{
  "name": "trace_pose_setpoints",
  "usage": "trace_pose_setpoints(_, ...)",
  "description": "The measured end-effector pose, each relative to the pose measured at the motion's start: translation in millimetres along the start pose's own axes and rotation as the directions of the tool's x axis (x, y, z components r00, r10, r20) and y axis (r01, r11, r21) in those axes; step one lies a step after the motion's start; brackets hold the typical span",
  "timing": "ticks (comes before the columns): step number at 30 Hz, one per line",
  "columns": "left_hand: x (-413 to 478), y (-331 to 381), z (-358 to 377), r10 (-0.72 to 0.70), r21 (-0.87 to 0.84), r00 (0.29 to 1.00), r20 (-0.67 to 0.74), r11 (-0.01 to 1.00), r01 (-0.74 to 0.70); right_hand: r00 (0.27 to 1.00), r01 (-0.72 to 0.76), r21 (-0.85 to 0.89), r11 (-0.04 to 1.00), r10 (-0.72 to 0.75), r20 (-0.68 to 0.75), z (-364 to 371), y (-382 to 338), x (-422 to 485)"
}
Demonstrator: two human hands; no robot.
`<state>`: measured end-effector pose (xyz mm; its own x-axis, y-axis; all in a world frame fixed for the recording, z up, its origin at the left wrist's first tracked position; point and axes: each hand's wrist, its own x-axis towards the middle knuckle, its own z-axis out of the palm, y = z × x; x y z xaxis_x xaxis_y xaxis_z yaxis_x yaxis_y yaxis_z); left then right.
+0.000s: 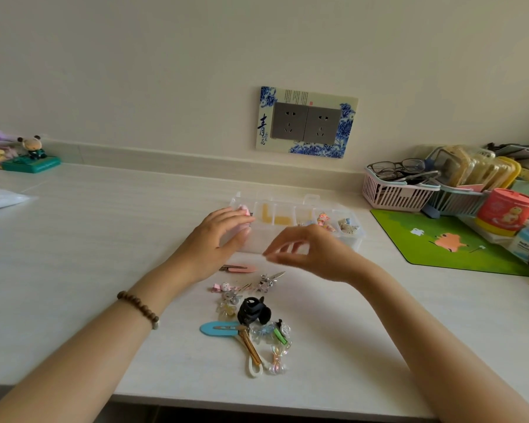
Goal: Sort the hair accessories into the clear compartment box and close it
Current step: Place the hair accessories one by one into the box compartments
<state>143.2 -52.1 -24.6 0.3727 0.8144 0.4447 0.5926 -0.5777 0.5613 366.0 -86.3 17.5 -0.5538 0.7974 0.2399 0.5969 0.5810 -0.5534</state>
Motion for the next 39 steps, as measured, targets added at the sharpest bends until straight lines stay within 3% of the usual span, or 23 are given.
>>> trace_pose_setpoints(2,0,-1,0,-0.009,0.016,1.000,0.005,1.000,0.009,0.991,-0.047,-0.001,0.999,0.046,0.126,9,4,3)
trace_pose_setpoints(4,-1,1,0,-0.015,0.019,1.000,0.009,1.000,0.014,0.984,-0.065,-0.004,0.998,0.065,0.166,15,9,4)
trace_pose_setpoints(21,-4,9,-2,-0.027,-0.010,1.000,0.009,1.000,0.027,0.968,-0.155,0.134,0.979,0.123,0.220,10,14,-2)
trace_pose_setpoints(24,-4,10,-3,-0.033,0.002,0.999,0.013,0.999,0.033,0.984,-0.141,0.233,0.962,0.110,0.141,-1,13,-4)
trace_pose_setpoints(27,-4,11,-5,-0.043,0.023,0.999,0.014,0.999,0.043,0.991,-0.083,0.392,0.916,0.118,-0.065,-18,8,2)
trace_pose_setpoints(32,-4,14,-9,-0.022,0.072,1.000,-0.016,0.997,0.023,0.894,-0.041,0.417,0.908,0.220,-0.391,-40,7,24)
trace_pose_setpoints(36,-5,19,-10,-0.020,0.089,1.000,-0.020,0.996,0.022,0.885,-0.136,0.350,0.927,0.273,-0.378,-34,17,43)
trace_pose_setpoints(39,-5,20,-11,-0.029,0.083,0.999,-0.014,0.996,0.030,0.918,-0.233,0.139,0.962,0.265,-0.296,-27,26,50)
